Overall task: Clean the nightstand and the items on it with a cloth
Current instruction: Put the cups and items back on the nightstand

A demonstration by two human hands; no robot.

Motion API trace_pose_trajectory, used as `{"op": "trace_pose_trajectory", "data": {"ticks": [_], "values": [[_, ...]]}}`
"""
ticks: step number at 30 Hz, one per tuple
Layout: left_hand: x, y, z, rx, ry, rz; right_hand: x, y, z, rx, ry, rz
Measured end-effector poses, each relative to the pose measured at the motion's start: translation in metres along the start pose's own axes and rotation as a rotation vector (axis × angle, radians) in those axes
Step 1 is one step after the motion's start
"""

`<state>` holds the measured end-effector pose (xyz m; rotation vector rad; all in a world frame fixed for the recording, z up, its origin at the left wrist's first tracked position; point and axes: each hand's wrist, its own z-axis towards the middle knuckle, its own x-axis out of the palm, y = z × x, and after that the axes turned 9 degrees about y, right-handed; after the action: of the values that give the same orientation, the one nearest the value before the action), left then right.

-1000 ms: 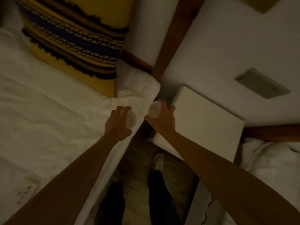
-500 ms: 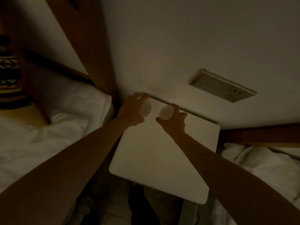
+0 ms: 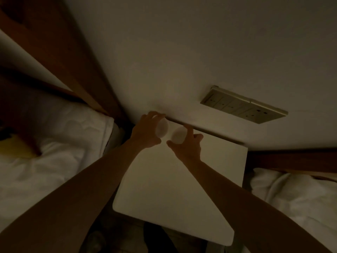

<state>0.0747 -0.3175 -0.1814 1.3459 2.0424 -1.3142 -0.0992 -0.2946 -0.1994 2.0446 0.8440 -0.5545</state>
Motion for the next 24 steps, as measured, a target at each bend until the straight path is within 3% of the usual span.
{"op": "trace_pose_trajectory", "data": {"ticks": [5,9,13,17,19,24], "values": [[0.0,0.002,-0.001,0.014,0.044,0.021,0.0,0.004,-0.002,0.015,0.007,-0.069],[-0.003,0.009,-0.026,0.019,0.034,0.036,-0.012,0.019,-0.022,0.029,0.056,-0.287],[-0.019,0.022,-0.079,-0.017,-0.013,-0.068,-0.025,0.052,-0.057,-0.139,-0.022,-0.613],[-0.028,0.063,-0.174,-0.108,-0.175,-0.166,-0.004,0.119,-0.104,-0.372,-0.028,-0.719],[-0.026,0.091,-0.226,-0.176,-0.229,-0.274,0.019,0.154,-0.126,-0.493,0.01,-0.726],[-0.006,0.184,-0.363,-0.582,-0.321,-0.377,0.112,0.228,-0.191,-0.718,0.244,-0.745]]}}
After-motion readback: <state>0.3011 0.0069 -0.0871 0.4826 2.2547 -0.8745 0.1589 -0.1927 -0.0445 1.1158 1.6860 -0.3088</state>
